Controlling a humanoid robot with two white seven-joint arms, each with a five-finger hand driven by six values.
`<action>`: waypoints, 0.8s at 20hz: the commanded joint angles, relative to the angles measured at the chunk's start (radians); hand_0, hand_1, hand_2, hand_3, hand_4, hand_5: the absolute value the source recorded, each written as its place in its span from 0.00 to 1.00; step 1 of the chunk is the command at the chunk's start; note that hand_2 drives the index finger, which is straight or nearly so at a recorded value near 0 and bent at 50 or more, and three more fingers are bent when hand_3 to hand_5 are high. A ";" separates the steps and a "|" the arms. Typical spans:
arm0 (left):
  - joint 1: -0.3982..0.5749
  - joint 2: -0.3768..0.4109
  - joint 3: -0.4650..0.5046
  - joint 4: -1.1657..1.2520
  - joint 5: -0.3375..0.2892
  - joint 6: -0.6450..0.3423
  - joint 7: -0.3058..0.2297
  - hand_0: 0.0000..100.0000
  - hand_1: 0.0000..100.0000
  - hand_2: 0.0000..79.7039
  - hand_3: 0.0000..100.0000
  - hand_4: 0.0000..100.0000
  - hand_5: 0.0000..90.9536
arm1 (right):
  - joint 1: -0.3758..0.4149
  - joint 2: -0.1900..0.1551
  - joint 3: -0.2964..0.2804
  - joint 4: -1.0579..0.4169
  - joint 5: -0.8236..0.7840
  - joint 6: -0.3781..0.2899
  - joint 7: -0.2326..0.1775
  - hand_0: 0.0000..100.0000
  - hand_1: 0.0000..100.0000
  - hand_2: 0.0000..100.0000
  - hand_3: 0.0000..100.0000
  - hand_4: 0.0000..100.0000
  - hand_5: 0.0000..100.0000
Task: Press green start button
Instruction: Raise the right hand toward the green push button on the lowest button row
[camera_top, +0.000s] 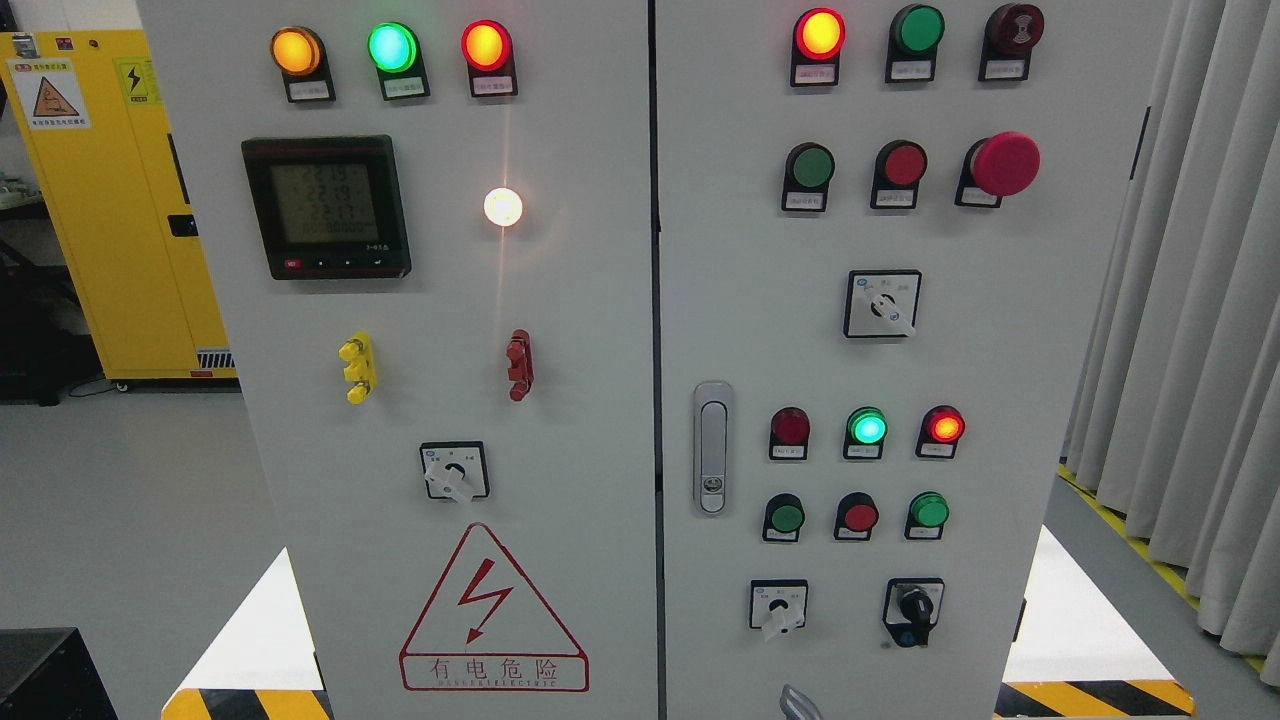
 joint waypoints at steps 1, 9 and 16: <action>0.000 0.000 0.000 -0.001 0.000 0.000 0.000 0.12 0.56 0.00 0.00 0.00 0.00 | -0.059 0.002 -0.117 0.010 0.300 -0.013 -0.006 0.45 0.77 0.00 0.62 0.76 0.67; 0.000 0.000 0.000 0.000 0.000 0.000 0.000 0.12 0.56 0.00 0.00 0.00 0.00 | -0.240 -0.004 -0.183 0.023 0.511 -0.004 0.012 0.59 0.89 0.01 1.00 1.00 1.00; 0.000 0.000 0.000 0.000 0.000 0.000 0.000 0.12 0.56 0.00 0.00 0.00 0.00 | -0.372 -0.009 -0.212 0.138 0.523 -0.003 0.034 0.64 0.92 0.05 1.00 1.00 1.00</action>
